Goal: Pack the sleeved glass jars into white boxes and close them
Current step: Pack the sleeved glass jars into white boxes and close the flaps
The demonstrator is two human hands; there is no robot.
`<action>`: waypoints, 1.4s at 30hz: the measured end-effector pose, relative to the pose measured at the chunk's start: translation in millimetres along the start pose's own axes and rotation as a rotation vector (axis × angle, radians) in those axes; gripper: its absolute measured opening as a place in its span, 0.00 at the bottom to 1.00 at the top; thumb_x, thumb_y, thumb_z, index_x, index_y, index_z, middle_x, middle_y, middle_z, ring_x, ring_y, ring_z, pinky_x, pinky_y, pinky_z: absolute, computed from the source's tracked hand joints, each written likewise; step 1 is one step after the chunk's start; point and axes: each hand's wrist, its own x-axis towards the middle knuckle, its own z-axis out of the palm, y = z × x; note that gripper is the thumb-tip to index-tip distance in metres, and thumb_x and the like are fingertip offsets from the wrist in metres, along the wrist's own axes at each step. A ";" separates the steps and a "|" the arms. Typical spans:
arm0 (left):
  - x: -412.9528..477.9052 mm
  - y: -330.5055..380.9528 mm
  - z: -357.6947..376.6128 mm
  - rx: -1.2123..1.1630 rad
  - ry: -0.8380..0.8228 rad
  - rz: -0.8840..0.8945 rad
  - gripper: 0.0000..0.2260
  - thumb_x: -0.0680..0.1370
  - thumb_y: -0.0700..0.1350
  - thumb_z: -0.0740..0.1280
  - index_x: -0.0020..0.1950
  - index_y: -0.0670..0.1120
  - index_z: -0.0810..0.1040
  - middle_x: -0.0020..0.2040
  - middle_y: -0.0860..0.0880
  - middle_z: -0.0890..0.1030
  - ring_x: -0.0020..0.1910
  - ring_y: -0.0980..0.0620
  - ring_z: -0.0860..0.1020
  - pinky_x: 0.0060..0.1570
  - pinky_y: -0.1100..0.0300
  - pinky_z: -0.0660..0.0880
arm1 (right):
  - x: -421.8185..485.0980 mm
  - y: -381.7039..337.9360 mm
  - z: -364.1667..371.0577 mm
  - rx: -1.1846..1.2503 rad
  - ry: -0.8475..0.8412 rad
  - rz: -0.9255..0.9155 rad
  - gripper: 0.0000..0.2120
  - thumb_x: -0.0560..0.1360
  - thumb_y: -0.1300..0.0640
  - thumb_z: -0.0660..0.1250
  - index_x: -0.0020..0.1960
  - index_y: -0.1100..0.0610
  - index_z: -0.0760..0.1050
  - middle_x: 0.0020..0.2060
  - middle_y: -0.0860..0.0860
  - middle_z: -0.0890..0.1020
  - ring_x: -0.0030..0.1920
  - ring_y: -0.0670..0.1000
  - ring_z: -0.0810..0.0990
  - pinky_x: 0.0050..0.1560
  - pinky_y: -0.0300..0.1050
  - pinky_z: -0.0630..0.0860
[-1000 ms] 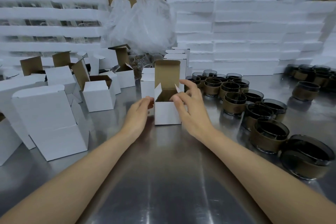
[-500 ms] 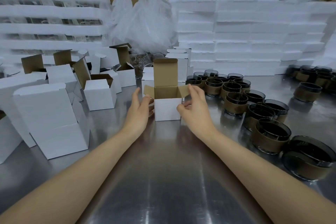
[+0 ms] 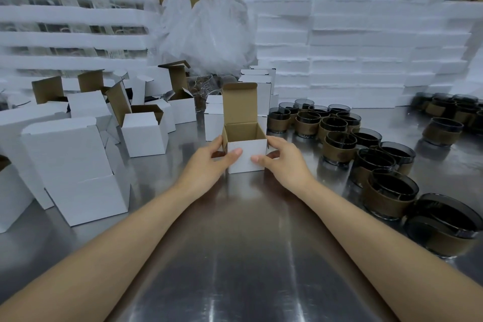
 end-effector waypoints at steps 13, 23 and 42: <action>1.0 -1.2 2.4 -0.003 0.023 0.043 0.28 0.78 0.54 0.66 0.76 0.50 0.64 0.70 0.57 0.71 0.68 0.57 0.71 0.67 0.61 0.67 | 3.0 -5.3 -7.1 -0.136 -0.004 -0.045 0.13 0.73 0.53 0.73 0.57 0.51 0.79 0.51 0.48 0.79 0.45 0.51 0.77 0.42 0.37 0.72; -0.1 4.4 1.2 -0.007 0.191 -0.007 0.30 0.77 0.53 0.68 0.76 0.46 0.63 0.72 0.51 0.64 0.64 0.56 0.70 0.63 0.60 0.68 | 3.5 -7.1 -41.9 -1.030 0.071 0.297 0.27 0.79 0.53 0.57 0.76 0.53 0.56 0.75 0.57 0.57 0.73 0.64 0.56 0.73 0.63 0.46; -2.1 8.3 2.7 0.008 0.220 -0.031 0.28 0.76 0.53 0.69 0.74 0.50 0.64 0.66 0.51 0.61 0.63 0.54 0.69 0.63 0.61 0.65 | 4.7 5.9 -22.5 -0.547 0.103 0.035 0.45 0.69 0.57 0.73 0.78 0.48 0.51 0.76 0.52 0.53 0.75 0.55 0.52 0.72 0.55 0.51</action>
